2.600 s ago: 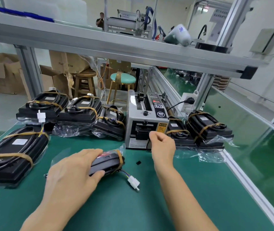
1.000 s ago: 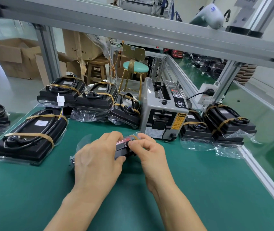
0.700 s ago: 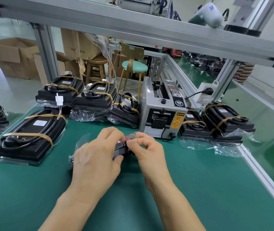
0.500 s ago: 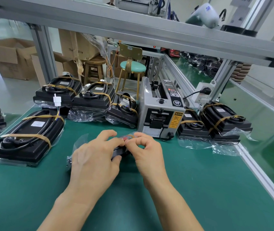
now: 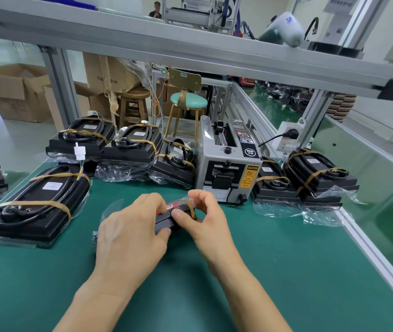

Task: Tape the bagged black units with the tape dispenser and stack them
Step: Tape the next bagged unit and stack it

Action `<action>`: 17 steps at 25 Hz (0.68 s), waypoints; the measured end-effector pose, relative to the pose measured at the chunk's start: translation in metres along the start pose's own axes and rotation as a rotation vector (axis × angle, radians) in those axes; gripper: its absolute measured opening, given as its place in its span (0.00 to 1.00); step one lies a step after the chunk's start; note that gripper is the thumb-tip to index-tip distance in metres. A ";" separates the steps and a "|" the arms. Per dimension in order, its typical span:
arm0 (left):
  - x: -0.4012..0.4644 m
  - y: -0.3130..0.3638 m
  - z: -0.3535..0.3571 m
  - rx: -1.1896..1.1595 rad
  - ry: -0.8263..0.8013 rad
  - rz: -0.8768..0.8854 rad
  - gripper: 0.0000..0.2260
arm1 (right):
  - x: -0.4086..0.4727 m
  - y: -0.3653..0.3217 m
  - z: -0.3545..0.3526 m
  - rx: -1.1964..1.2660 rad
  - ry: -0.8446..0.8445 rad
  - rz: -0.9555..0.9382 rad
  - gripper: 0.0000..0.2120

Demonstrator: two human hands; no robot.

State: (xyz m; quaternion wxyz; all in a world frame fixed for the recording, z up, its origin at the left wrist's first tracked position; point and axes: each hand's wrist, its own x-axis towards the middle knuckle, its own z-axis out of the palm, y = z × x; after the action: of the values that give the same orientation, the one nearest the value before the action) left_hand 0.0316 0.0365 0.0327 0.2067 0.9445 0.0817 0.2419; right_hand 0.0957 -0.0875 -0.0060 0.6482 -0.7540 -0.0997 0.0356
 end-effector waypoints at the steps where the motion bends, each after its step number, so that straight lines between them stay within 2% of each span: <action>1: 0.000 0.001 0.000 0.010 0.004 0.007 0.14 | 0.002 -0.001 -0.005 -0.033 -0.020 -0.025 0.19; 3: 0.000 0.000 0.000 0.016 -0.012 0.034 0.15 | 0.009 -0.004 -0.015 -0.111 -0.074 -0.083 0.21; 6: 0.000 -0.006 -0.005 0.061 -0.092 0.144 0.21 | 0.021 -0.005 -0.022 -0.174 -0.192 -0.102 0.16; 9: 0.005 -0.009 -0.009 0.208 -0.163 0.222 0.33 | 0.025 0.005 -0.023 0.099 -0.196 0.076 0.12; 11: 0.010 -0.011 -0.008 0.215 -0.175 0.162 0.35 | 0.020 0.017 -0.024 0.198 -0.154 0.137 0.12; 13: 0.013 -0.018 -0.009 0.051 -0.198 0.061 0.35 | 0.012 0.027 -0.028 0.221 -0.117 0.136 0.21; 15: 0.016 -0.030 -0.013 -0.280 -0.158 -0.014 0.36 | 0.002 0.031 -0.035 0.236 -0.079 0.125 0.35; 17: 0.020 -0.041 -0.015 -0.637 -0.138 -0.066 0.36 | -0.007 0.030 -0.044 0.273 -0.055 0.097 0.43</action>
State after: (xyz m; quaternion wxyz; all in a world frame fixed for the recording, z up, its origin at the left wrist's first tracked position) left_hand 0.0388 0.0835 0.0358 0.5046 0.8434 0.0184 0.1837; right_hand 0.0999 -0.1358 -0.0296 0.7393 -0.6615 -0.0752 0.1009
